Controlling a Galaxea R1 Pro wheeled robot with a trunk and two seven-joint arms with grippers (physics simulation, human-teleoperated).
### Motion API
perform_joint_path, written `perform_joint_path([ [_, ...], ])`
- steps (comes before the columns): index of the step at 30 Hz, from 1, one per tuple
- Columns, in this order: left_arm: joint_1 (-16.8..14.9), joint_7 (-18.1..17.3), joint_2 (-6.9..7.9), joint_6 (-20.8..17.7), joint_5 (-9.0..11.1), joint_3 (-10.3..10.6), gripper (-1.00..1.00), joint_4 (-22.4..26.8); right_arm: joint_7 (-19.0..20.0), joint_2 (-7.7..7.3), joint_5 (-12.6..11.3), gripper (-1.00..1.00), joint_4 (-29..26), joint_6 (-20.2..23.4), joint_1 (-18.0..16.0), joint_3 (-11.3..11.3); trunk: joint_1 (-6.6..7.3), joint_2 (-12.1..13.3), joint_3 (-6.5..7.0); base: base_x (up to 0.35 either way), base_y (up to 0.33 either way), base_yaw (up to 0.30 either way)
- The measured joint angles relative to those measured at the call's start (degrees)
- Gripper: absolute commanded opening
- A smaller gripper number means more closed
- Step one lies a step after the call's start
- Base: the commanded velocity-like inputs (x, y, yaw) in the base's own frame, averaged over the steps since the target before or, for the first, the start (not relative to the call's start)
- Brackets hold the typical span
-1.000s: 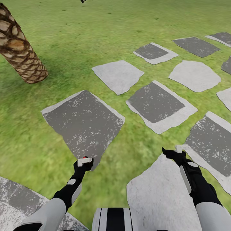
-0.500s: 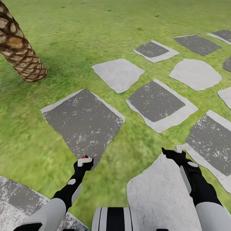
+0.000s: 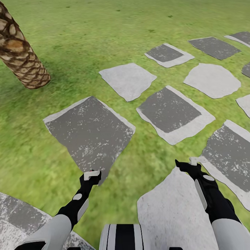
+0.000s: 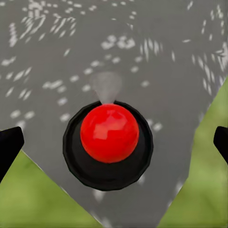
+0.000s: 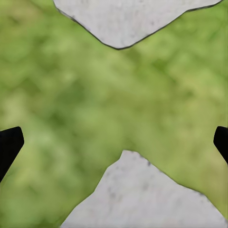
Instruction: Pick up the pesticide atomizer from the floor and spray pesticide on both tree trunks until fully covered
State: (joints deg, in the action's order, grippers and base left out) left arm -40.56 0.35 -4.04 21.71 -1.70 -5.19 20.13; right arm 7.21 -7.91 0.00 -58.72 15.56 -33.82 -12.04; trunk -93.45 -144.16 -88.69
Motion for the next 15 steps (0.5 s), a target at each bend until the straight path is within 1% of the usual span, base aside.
perform_joint_path([
  [13,0.0,0.0,-0.06,0.0,0.0,0.0,1.00,0.0,0.0,0.00,0.0,1.00,-0.1,0.0,0.0,0.0,0.00,0.0,-0.01,0.000,0.000,0.000],
  [14,0.0,0.0,-0.05,0.0,0.1,0.0,-1.00,0.0,0.0,0.00,0.0,1.00,-0.1,0.0,0.0,0.0,0.00,0.0,-0.01,0.000,0.000,0.000],
  [15,0.0,0.0,-0.06,0.0,0.1,0.0,-1.00,0.0,0.0,0.00,0.0,1.00,-0.1,0.0,0.0,0.0,0.00,0.0,-0.01,0.000,0.000,0.000],
])
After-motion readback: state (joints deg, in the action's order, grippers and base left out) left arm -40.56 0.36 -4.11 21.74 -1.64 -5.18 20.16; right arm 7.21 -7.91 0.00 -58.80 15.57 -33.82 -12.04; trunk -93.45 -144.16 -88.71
